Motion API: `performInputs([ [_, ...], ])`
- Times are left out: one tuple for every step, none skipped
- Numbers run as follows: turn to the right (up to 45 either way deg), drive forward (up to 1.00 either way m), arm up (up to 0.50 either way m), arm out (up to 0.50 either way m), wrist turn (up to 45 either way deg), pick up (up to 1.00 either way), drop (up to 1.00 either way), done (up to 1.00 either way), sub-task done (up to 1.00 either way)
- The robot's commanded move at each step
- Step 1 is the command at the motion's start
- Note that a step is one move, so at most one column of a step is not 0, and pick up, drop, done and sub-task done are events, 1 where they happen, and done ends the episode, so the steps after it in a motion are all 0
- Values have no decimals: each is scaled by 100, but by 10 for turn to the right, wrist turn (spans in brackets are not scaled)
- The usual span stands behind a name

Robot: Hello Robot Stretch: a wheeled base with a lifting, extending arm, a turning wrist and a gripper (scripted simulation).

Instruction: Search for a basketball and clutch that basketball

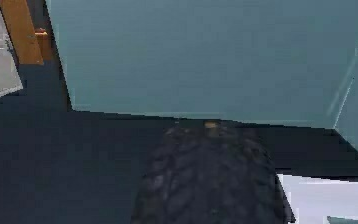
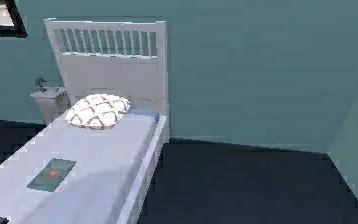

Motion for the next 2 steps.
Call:
performInputs([
  [-450,0,0,0,0,0,0,0,0],
  [-450,0,0,0,0,0,0,0,0],
])
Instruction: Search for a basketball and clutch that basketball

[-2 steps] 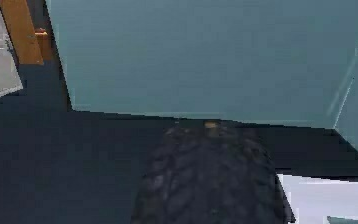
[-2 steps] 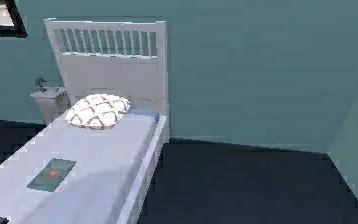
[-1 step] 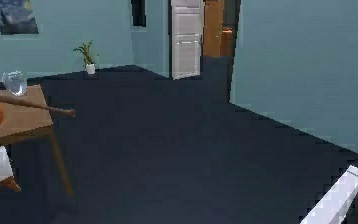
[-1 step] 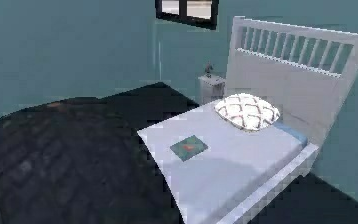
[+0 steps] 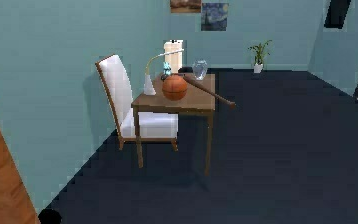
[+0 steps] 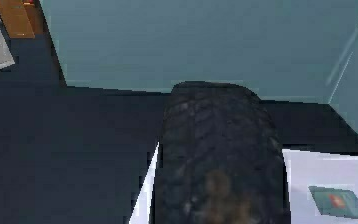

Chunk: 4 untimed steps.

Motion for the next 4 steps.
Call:
performInputs([
  [-90,0,0,0,0,0,0,0,0],
  [0,45,0,0,0,0,0,0,0],
  [60,0,0,0,0,0,0,0,0],
  [0,35,0,0,0,0,0,0,0],
])
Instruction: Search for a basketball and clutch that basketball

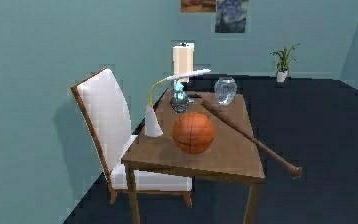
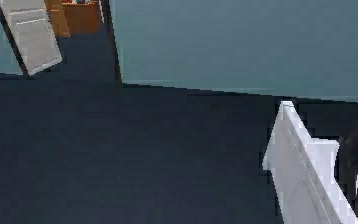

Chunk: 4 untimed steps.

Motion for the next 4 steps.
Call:
performInputs([
  [-450,0,0,0,0,0,0,0,0],
  [-360,0,0,0,0,0,0,0,0],
  [450,0,0,0,0,0,0,0,0],
  [270,0,0,0,0,0,0,0,0],
])
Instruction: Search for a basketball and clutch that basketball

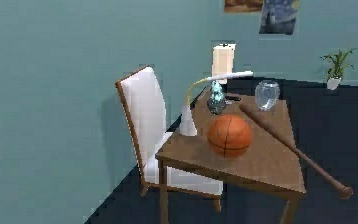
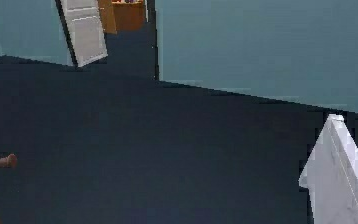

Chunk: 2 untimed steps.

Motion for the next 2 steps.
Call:
performInputs([
  [0,40,0,0,0,0,0,0,0],
  [-450,0,0,0,0,0,0,0,0],
])
